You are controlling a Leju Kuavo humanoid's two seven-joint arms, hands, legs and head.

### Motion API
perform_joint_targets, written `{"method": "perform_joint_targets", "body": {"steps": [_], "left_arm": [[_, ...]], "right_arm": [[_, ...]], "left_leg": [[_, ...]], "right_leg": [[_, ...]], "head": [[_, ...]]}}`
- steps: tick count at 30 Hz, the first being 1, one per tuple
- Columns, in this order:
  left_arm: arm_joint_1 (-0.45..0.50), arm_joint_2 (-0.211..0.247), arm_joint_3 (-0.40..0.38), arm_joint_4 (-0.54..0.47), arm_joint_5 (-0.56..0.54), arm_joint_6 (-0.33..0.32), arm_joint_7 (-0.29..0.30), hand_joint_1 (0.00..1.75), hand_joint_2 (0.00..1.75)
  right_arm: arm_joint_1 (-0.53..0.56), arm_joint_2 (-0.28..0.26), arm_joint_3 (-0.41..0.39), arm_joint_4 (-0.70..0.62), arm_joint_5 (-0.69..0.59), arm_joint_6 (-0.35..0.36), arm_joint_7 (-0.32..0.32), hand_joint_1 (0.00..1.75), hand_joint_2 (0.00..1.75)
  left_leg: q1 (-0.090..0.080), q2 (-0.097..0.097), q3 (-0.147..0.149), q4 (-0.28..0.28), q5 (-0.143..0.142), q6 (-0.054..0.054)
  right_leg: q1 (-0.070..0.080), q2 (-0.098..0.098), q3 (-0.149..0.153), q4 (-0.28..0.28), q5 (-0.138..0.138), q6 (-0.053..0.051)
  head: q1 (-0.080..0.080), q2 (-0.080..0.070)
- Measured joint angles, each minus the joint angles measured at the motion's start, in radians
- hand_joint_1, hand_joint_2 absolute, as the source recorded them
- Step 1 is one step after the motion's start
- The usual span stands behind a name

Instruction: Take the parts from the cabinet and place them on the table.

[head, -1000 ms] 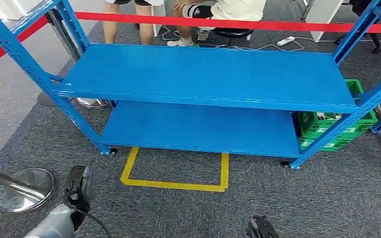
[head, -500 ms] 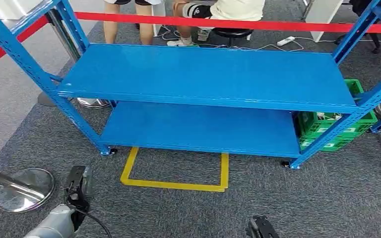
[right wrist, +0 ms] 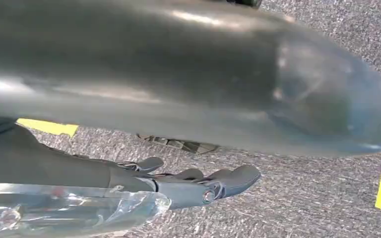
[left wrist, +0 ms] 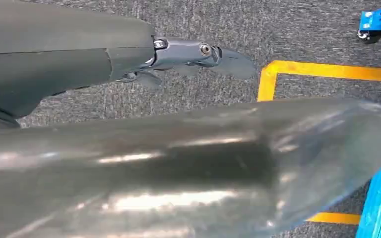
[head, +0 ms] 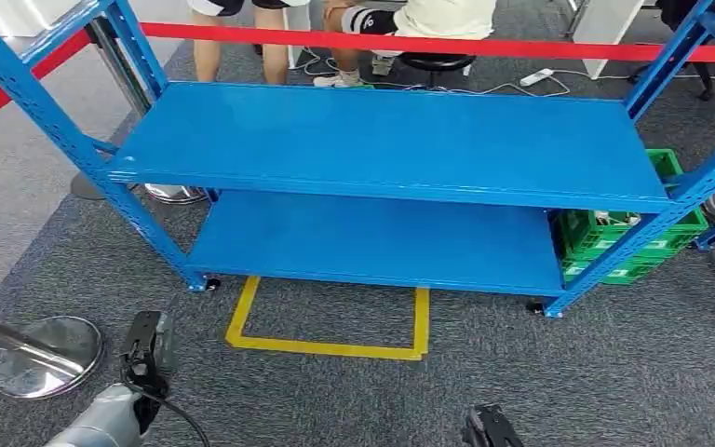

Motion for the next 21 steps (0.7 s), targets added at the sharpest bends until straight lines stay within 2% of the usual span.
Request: {"method": "perform_joint_targets", "body": {"steps": [1, 2, 4, 6, 7, 8, 9, 10, 11, 12, 13, 15, 16, 17, 21], "left_arm": [[0.000, 0.000, 0.000, 0.000, 0.000, 0.000, 0.000, 0.00, 0.00], [0.000, 0.000, 0.000, 0.000, 0.000, 0.001, 0.000, 0.00, 0.00], [0.001, -0.003, 0.000, -0.002, 0.011, 0.031, -0.016, 0.00, 0.00], [0.009, -0.023, 0.013, -0.020, 0.056, 0.105, -0.083, 0.00, 0.00], [0.016, -0.040, 0.027, -0.033, 0.092, 0.143, -0.144, 0.00, 0.00], [0.046, -0.050, 0.044, -0.035, 0.131, 0.147, -0.218, 0.00, 0.00], [0.084, -0.058, 0.061, -0.035, 0.158, 0.129, -0.339, 0.00, 0.00], [0.130, -0.061, 0.084, -0.025, 0.181, 0.104, -0.450, 0.00, 1.75], [0.169, -0.063, 0.117, 0.001, 0.193, 0.076, -0.548, 0.00, 1.75], [0.205, -0.063, 0.139, 0.018, 0.193, 0.054, -0.591, 0.00, 1.75], [0.238, -0.063, 0.162, 0.026, 0.199, 0.031, -0.624, 0.00, 1.75], [0.267, -0.058, 0.194, 0.027, 0.200, -0.029, -0.632, 0.00, 1.75], [0.267, -0.051, 0.212, 0.029, 0.200, -0.052, -0.632, 0.00, 0.00], [0.264, -0.040, 0.234, 0.030, 0.200, -0.067, -0.632, 0.00, 0.00], [0.251, -0.003, 0.316, 0.058, 0.249, -0.047, -0.624, 0.00, 0.00]], "right_arm": [[0.000, 0.000, 0.000, 0.000, 0.000, 0.000, 0.000, 0.00, 0.00], [0.000, 0.000, 0.000, 0.000, 0.000, 0.000, 0.000, 0.00, 1.75], [0.000, 0.000, 0.000, -0.002, -0.022, -0.020, -0.026, 0.00, 1.75], [-0.005, 0.000, -0.003, -0.011, -0.075, -0.037, -0.091, 0.00, 1.75], [-0.011, 0.000, -0.005, -0.017, -0.108, -0.037, -0.135, 0.00, 1.75], [-0.013, 0.000, -0.008, -0.025, -0.149, -0.035, -0.183, 0.00, 1.75], [-0.010, 0.000, -0.022, -0.044, -0.208, -0.028, -0.247, 0.00, 1.75], [-0.003, 0.000, -0.037, -0.063, -0.253, -0.016, -0.289, 0.00, 1.75], [0.006, 0.002, -0.048, -0.088, -0.282, 0.002, -0.304, 0.00, 1.75], [0.017, 0.002, -0.052, -0.105, -0.293, 0.006, -0.306, 0.00, 1.75], [0.029, 0.001, -0.055, -0.128, -0.313, 0.005, -0.310, 0.00, 1.75], [0.038, 0.004, -0.063, -0.169, -0.365, 0.040, -0.316, 0.00, 1.75], [0.041, 0.007, -0.063, -0.192, -0.385, 0.065, -0.315, 0.00, 1.75], [0.043, 0.012, -0.061, -0.219, -0.399, 0.085, -0.313, 0.00, 0.00], [0.054, 0.023, -0.030, -0.275, -0.422, 0.118, -0.289, 0.00, 0.00]], "left_leg": [[0.000, 0.000, 0.000, 0.000, 0.000, 0.000], [0.000, 0.000, 0.000, 0.000, 0.000, 0.000], [0.000, 0.000, 0.000, 0.000, 0.000, 0.000], [0.000, 0.000, 0.000, 0.000, 0.000, 0.000], [-0.001, 0.000, -0.001, -0.001, 0.000, 0.000], [-0.001, 0.000, 0.001, -0.001, -0.001, 0.001], [-0.003, 0.001, 0.005, -0.001, -0.004, 0.000], [-0.003, 0.003, 0.011, -0.001, -0.008, 0.000], [-0.003, 0.005, 0.015, -0.001, -0.009, 0.001], [-0.003, 0.005, 0.015, -0.001, -0.011, 0.002], [-0.003, 0.004, 0.014, -0.001, -0.011, 0.002], [-0.003, -0.001, 0.014, -0.001, -0.013, 0.002], [-0.003, -0.001, 0.014, -0.001, -0.013, 0.002], [-0.003, -0.001, 0.014, -0.002, -0.013, 0.002], [-0.002, -0.001, 0.015, -0.002, -0.011, 0.000]], "right_leg": [[0.000, 0.000, 0.000, 0.000, 0.000, 0.000], [0.000, 0.000, 0.000, 0.000, 0.000, 0.000], [0.000, 0.000, 0.000, 0.000, 0.000, 0.000], [0.000, 0.000, 0.000, 0.000, 0.000, 0.000], [0.000, 0.000, 0.001, 0.000, 0.000, 0.000], [0.000, 0.001, 0.002, 0.000, 0.000, 0.000], [-0.001, 0.003, 0.005, 0.000, -0.002, 0.000], [-0.002, 0.005, 0.009, 0.000, -0.005, -0.001], [-0.002, 0.006, 0.012, 0.000, -0.008, -0.001], [-0.002, 0.005, 0.010, -0.001, -0.009, -0.001], [-0.002, 0.003, 0.009, -0.001, -0.010, -0.001], [-0.002, -0.001, 0.004, -0.001, -0.013, 0.000], [-0.002, -0.002, 0.005, -0.001, -0.014, -0.001], [-0.001, -0.002, 0.007, -0.001, -0.014, -0.001], [0.000, -0.001, 0.014, 0.001, -0.012, -0.001]], "head": [[0.000, 0.000], [0.000, 0.000], [0.000, 0.000], [0.000, 0.000], [0.000, 0.000], [0.000, 0.000], [0.000, 0.000], [-0.001, 0.000], [0.000, 0.000], [0.000, 0.000], [0.001, 0.000], [0.000, 0.000], [0.000, 0.000], [0.000, 0.000], [0.000, 0.000]]}}
